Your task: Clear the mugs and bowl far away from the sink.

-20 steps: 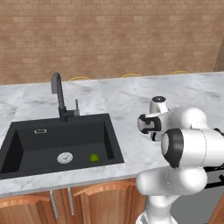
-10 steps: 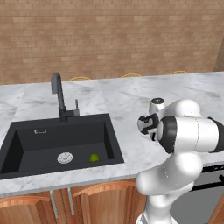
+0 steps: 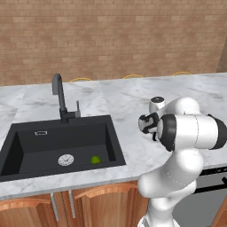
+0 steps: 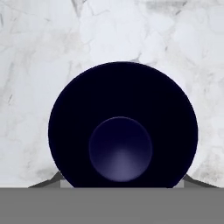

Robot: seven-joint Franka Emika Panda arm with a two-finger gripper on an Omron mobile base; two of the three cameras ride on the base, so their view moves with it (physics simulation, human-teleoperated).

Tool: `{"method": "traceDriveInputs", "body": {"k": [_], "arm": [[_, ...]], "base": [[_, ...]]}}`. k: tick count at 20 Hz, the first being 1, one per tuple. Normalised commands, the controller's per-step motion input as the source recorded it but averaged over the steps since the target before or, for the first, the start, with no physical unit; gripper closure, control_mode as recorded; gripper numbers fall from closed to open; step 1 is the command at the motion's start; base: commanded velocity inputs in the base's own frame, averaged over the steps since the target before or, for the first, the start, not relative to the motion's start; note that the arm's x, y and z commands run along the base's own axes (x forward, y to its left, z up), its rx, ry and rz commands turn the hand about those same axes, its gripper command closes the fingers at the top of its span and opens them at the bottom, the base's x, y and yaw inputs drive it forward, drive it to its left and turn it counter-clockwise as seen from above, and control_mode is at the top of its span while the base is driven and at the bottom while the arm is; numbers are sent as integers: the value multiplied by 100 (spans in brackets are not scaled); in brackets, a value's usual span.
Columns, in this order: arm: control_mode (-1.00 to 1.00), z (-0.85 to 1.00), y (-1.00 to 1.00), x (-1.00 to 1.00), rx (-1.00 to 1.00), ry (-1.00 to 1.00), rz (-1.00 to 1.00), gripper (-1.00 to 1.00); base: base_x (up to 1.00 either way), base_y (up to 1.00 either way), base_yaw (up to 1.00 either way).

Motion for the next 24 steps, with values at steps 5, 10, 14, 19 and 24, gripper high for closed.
{"method": "traceDriveInputs", "body": {"k": [5,10,14,19,24], "arm": [[-100,-2,-10,0,0,0,-9,100],[-100,0,-21,-2,0,1,-9,100],[-100,6,-29,-20,0,1,-3,100],[-100,21,-37,-36,1,0,0,100],[-100,27,-33,-29,0,0,3,100]], "base": [[0,0,0],[0,0,0],[0,0,0],[0,0,0],[0,0,0]]}}
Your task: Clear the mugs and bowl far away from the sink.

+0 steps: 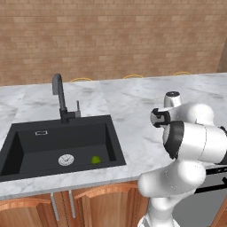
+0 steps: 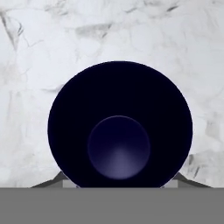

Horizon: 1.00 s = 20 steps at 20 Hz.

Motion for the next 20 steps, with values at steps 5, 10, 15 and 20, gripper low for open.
{"method": "traceDriveInputs", "body": {"k": [5,10,15,20], "arm": [[-100,34,-32,-44,0,0,15,100],[-100,40,-29,-69,0,-1,25,100],[-100,45,-24,-85,0,-3,28,100],[-100,48,-3,-81,0,0,23,100]], "base": [[0,0,0],[0,0,0],[0,0,0],[0,0,0]]}}
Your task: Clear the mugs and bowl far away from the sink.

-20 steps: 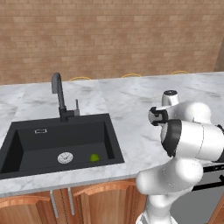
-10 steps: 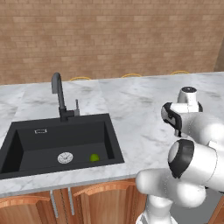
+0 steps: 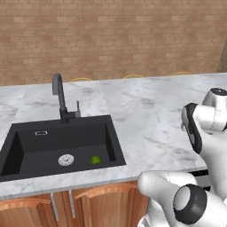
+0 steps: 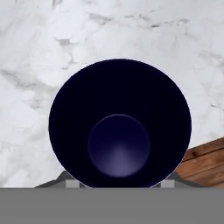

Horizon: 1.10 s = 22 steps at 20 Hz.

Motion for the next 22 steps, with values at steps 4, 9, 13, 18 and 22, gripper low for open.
{"method": "traceDriveInputs", "body": {"k": [4,9,13,18,22], "arm": [[-100,50,0,-93,0,0,18,100],[-100,51,-6,-95,0,-3,13,100],[-100,24,-5,-72,0,0,7,100],[100,2,0,-14,0,0,1,100],[100,0,0,0,0,0,0,100]], "base": [[0,0,0],[0,0,0],[0,0,0],[-63,7,9],[-68,37,33]]}}
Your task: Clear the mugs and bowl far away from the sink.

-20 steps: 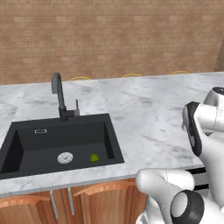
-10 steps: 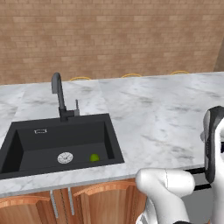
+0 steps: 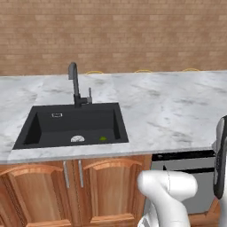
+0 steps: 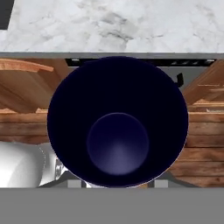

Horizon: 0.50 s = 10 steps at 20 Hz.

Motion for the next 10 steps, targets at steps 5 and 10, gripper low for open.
{"method": "traceDriveInputs", "body": {"k": [5,10], "arm": [[100,0,0,0,0,0,0,100],[100,0,0,0,0,0,0,100]], "base": [[-46,53,56],[-51,57,69]]}}
